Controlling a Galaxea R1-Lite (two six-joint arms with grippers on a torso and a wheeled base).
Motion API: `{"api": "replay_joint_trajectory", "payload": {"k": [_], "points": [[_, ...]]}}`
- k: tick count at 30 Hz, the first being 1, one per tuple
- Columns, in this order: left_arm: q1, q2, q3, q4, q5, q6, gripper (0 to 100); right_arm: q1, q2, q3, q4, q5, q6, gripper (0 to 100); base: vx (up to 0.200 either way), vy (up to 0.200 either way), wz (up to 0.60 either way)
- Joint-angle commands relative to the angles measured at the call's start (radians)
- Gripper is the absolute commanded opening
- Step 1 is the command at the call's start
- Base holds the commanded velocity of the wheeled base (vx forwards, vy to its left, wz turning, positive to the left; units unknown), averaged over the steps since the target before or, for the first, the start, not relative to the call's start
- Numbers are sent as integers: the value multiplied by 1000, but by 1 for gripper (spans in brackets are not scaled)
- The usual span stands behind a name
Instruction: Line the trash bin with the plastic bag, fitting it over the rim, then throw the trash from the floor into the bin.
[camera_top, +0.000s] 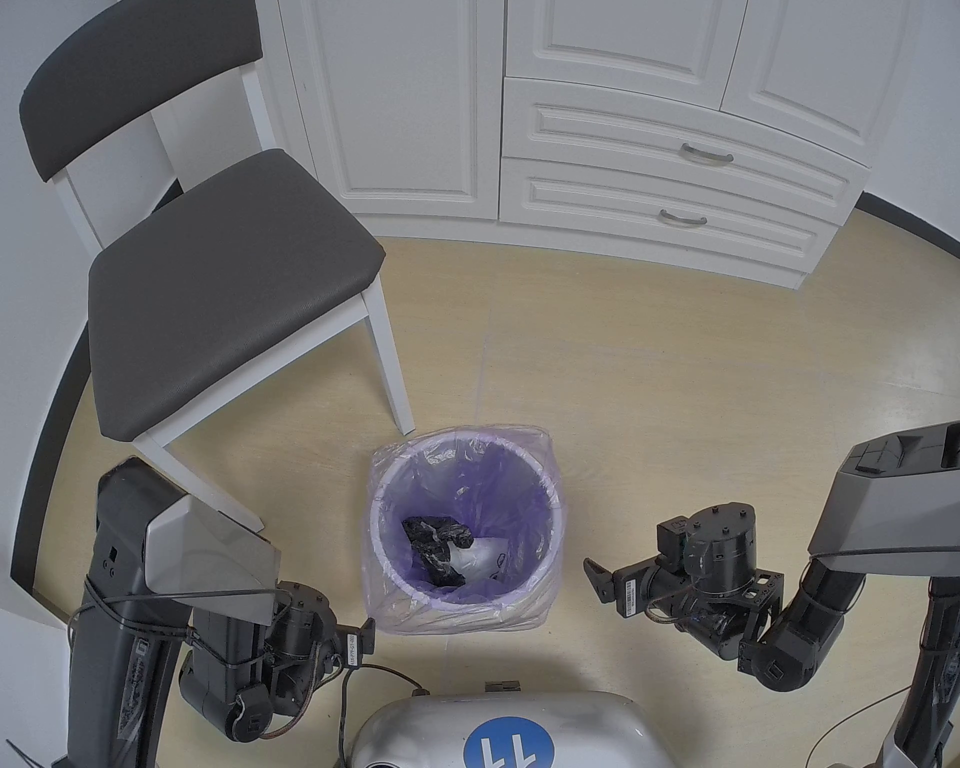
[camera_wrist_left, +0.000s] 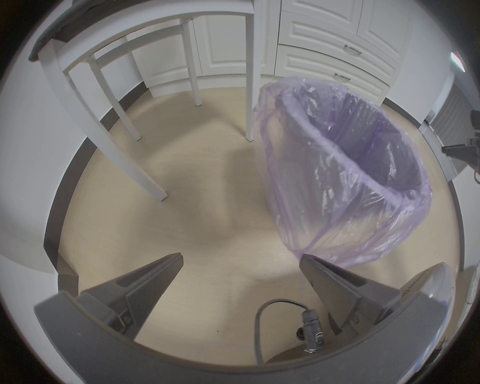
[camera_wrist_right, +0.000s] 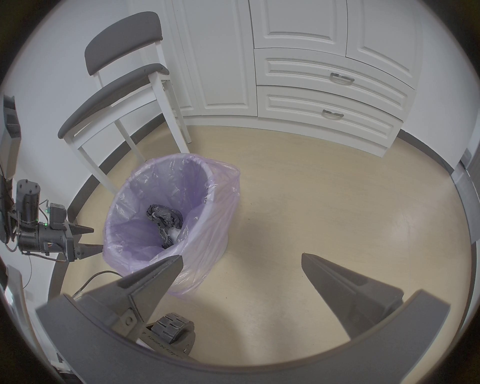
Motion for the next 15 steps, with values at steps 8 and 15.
{"api": "replay_joint_trajectory", "payload": {"k": [8, 15], "points": [[29, -268, 280, -1, -39, 9, 100, -27, -165, 142, 5, 4, -127, 100, 0, 0, 0], [26, -478, 325, 43, -51, 1, 100, -28, -277, 240, 2, 4, -150, 100, 0, 0, 0]]}}
